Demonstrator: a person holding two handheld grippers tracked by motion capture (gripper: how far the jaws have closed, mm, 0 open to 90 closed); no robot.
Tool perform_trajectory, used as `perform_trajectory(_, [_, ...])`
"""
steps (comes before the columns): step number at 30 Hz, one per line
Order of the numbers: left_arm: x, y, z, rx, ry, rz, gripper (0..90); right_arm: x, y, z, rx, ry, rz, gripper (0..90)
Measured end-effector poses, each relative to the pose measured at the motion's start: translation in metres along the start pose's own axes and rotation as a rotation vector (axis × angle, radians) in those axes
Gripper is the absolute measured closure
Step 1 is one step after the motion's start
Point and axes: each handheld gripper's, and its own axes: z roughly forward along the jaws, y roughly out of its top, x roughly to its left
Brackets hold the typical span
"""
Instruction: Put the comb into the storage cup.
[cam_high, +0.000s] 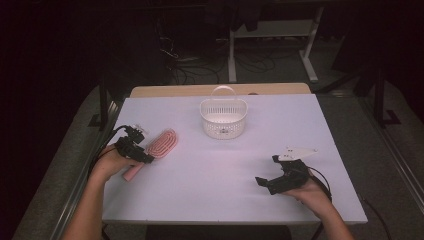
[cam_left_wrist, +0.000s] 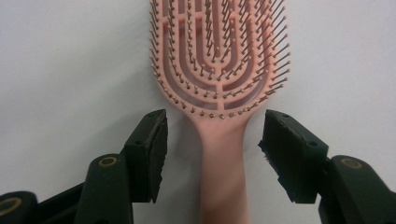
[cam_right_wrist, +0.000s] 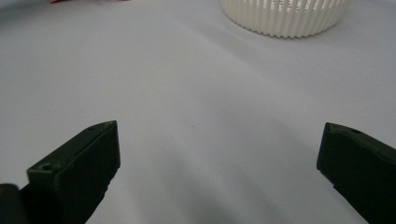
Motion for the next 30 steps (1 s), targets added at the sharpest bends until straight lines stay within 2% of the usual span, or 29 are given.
perform_trajectory(24, [-0.0048, 0.0066, 0.0091, 0.095, 0.021, 0.01, 61.4, -0.0012, -0.0003, 0.0, 0.0, 0.0, 0.005, 0.0])
perform_trajectory(30, [-0.0057, 0.0083, 0.0096, 0.11, 0.027, 0.008, 62.4, -0.0011, -0.0003, -0.0002, -0.001, 0.0, 0.005, 0.0])
